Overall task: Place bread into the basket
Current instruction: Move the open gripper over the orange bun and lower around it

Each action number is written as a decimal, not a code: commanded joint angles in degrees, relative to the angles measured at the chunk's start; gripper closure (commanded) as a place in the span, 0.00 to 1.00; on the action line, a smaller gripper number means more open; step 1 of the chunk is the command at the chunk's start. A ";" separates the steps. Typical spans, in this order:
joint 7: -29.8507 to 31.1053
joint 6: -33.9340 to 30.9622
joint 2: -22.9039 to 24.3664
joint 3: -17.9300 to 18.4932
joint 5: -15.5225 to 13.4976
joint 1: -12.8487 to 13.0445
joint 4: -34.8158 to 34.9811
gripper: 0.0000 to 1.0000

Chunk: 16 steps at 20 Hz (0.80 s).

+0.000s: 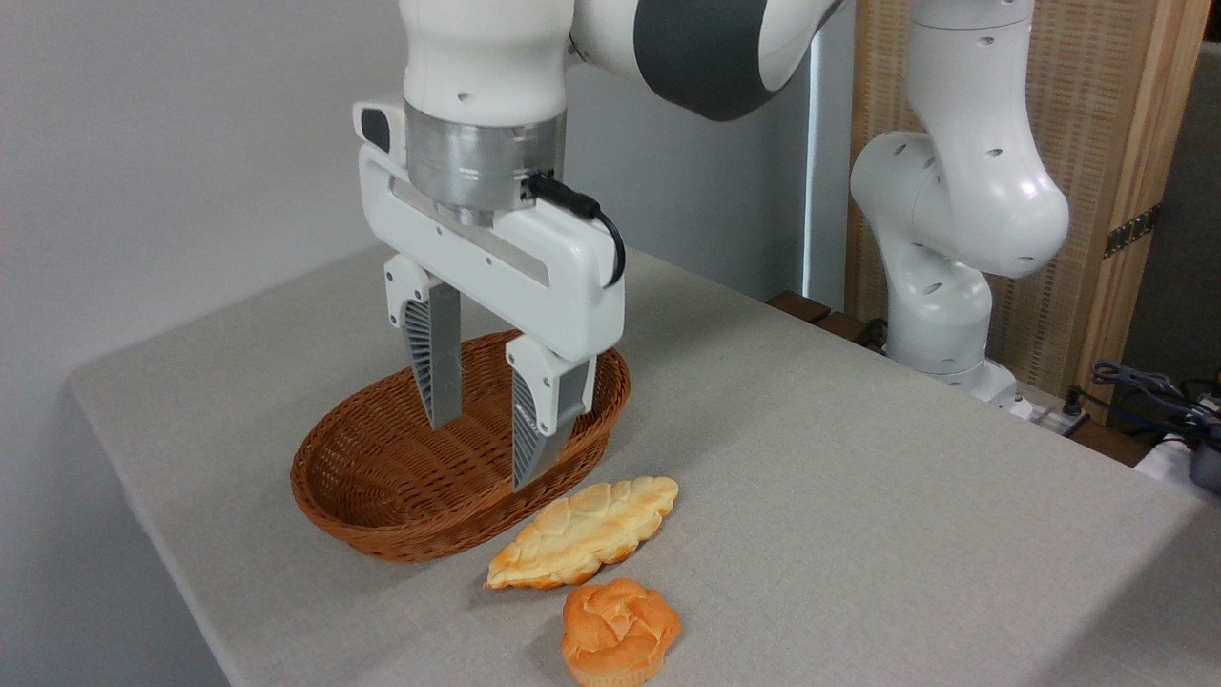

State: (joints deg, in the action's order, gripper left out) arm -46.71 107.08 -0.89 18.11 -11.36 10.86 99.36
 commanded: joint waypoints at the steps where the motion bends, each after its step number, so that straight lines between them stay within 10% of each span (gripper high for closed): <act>1: -3.29 3.31 1.68 3.06 -0.33 0.57 4.69 0.00; 16: -8.31 14.29 2.39 7.02 4.77 0.57 16.57 0.00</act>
State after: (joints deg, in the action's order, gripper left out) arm -54.22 117.82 0.10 24.71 -8.06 10.73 112.06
